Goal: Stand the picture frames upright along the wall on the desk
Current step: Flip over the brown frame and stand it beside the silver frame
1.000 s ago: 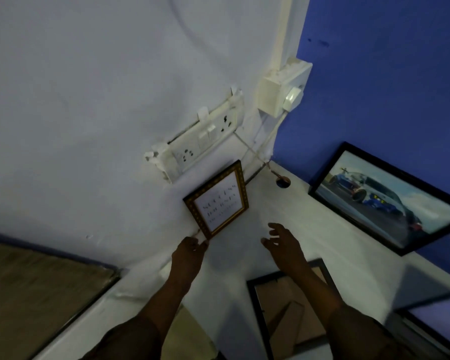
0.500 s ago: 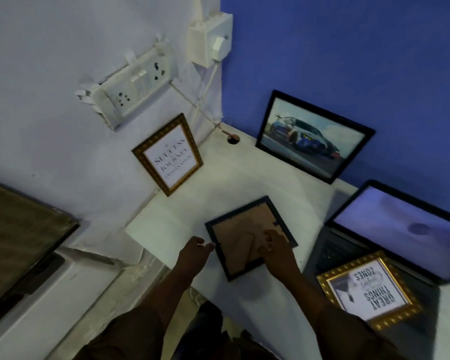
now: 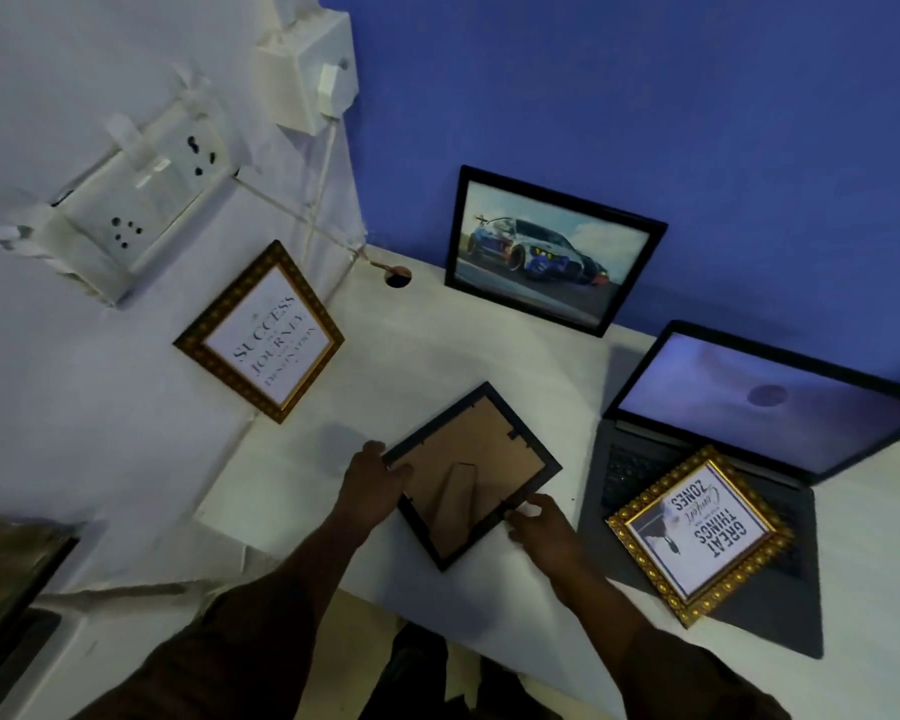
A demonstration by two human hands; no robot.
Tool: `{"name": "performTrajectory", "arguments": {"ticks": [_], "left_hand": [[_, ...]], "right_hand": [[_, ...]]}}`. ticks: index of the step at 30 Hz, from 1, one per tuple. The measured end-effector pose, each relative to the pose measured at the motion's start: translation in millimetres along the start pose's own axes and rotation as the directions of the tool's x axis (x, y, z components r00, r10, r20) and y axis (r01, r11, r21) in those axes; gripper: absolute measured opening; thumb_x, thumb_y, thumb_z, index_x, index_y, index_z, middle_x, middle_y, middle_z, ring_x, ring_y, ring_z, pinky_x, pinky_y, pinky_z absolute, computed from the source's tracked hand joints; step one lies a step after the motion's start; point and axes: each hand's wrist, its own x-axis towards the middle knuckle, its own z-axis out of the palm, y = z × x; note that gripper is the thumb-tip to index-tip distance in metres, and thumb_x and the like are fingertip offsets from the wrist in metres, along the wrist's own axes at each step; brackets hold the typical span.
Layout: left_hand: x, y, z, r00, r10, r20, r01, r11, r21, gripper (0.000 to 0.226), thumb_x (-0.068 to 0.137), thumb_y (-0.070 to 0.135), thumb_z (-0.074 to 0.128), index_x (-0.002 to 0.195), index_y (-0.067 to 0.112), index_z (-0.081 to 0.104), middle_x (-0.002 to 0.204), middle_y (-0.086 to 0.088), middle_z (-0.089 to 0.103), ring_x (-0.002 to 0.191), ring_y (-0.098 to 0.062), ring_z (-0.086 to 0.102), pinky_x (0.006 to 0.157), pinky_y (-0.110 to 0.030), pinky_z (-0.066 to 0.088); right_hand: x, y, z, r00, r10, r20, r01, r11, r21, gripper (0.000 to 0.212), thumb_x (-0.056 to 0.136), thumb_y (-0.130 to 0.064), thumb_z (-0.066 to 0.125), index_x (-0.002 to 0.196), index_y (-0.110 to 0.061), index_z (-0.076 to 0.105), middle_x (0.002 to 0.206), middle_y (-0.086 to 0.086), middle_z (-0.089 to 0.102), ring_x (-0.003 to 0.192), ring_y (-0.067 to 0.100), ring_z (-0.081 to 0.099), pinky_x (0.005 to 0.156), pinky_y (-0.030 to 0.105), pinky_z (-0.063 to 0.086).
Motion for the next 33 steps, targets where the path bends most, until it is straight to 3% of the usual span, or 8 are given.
{"name": "performTrajectory", "arguments": {"ticks": [5, 11, 15, 18, 23, 27, 31, 33], "left_hand": [[43, 9, -2, 0.993, -0.006, 0.122, -0.016, 0.984, 0.176, 0.083, 0.086, 0.048, 0.06, 0.155, 0.014, 0.029, 0.156, -0.012, 0.04, 0.14, -0.03, 0.043, 0.115, -0.047, 0.038], [63, 13, 6, 0.99, 0.06, 0.131, -0.115, 0.876, 0.468, 0.062, 0.091, 0.051, 0.05, 0.14, 0.012, 0.045, 0.135, -0.013, 0.054, 0.122, -0.03, 0.055, 0.101, -0.046, 0.047], [79, 0, -1, 0.98, -0.069, 0.187, -0.021, 0.898, 0.44, 0.057, 0.083, 0.055, 0.053, 0.122, 0.014, 0.056, 0.122, -0.011, 0.064, 0.105, -0.026, 0.063, 0.096, -0.039, 0.053], [79, 0, -7, 0.967, -0.02, 0.255, -0.066, 0.944, 0.323, 0.03, 0.091, 0.041, 0.054, 0.085, 0.012, 0.058, 0.09, -0.007, 0.066, 0.076, -0.017, 0.06, 0.076, -0.03, 0.051], [74, 16, -21, 0.953, 0.118, 0.278, -0.173, 0.968, 0.181, 0.035, 0.092, 0.04, 0.067, 0.074, 0.011, 0.057, 0.074, -0.004, 0.058, 0.068, -0.015, 0.056, 0.063, -0.026, 0.041], [56, 41, -29, 0.935, 0.229, 0.271, -0.272, 0.953, 0.131, 0.045, 0.087, 0.035, 0.075, 0.06, 0.017, 0.043, 0.059, 0.002, 0.046, 0.056, -0.008, 0.048, 0.053, -0.021, 0.033], [20, 66, -20, 0.887, 0.392, 0.244, -0.436, 0.885, 0.164, 0.04, 0.085, 0.027, 0.074, 0.06, 0.015, 0.045, 0.059, 0.001, 0.048, 0.054, -0.007, 0.047, 0.051, -0.017, 0.034], [-7, 78, -8, 0.84, 0.498, 0.213, -0.539, 0.808, 0.235, 0.045, 0.084, 0.025, 0.073, 0.056, 0.018, 0.038, 0.056, 0.005, 0.043, 0.051, -0.006, 0.041, 0.05, -0.02, 0.032]], "right_hand": [[-1, 0, 21, 0.996, 0.067, -0.056, -0.063, 0.996, 0.065, 0.051, 0.087, -0.035, 0.075, 0.132, -0.028, 0.05, 0.111, 0.007, 0.072, 0.095, 0.023, 0.068, 0.077, 0.032, 0.054], [1, -6, 38, 0.978, 0.149, -0.144, -0.119, 0.973, 0.199, 0.075, 0.079, -0.048, 0.079, 0.141, -0.028, 0.043, 0.123, 0.004, 0.064, 0.105, 0.022, 0.064, 0.094, 0.04, 0.055], [8, 2, 39, 0.969, 0.203, -0.142, -0.158, 0.948, 0.275, 0.101, 0.056, -0.063, 0.081, 0.144, -0.032, 0.042, 0.127, 0.006, 0.065, 0.111, 0.026, 0.065, 0.104, 0.048, 0.052], [7, -2, 37, 0.973, 0.191, -0.132, -0.153, 0.954, 0.257, 0.085, 0.053, -0.063, 0.08, 0.127, -0.029, 0.058, 0.117, 0.004, 0.071, 0.107, 0.025, 0.067, 0.102, 0.048, 0.052], [3, -20, 30, 0.991, 0.12, -0.054, -0.105, 0.969, 0.225, 0.026, 0.079, -0.042, 0.079, 0.101, -0.038, 0.065, 0.116, 0.002, 0.071, 0.11, 0.024, 0.066, 0.105, 0.047, 0.05], [10, -29, 22, 0.998, 0.038, -0.052, -0.03, 0.99, 0.135, 0.051, 0.082, -0.051, 0.072, 0.127, -0.029, 0.063, 0.12, 0.002, 0.068, 0.109, 0.023, 0.065, 0.105, 0.051, 0.05], [-15, -58, 16, 0.993, -0.112, -0.036, 0.118, 0.967, 0.228, 0.024, 0.099, -0.048, 0.054, 0.112, -0.032, 0.066, 0.113, 0.002, 0.072, 0.102, 0.021, 0.07, 0.102, 0.047, 0.052], [-33, -72, 11, 0.986, -0.166, 0.015, 0.152, 0.93, 0.336, 0.029, 0.101, -0.047, 0.05, 0.112, -0.025, 0.067, 0.112, 0.009, 0.073, 0.102, 0.025, 0.072, 0.098, 0.043, 0.055]]}}
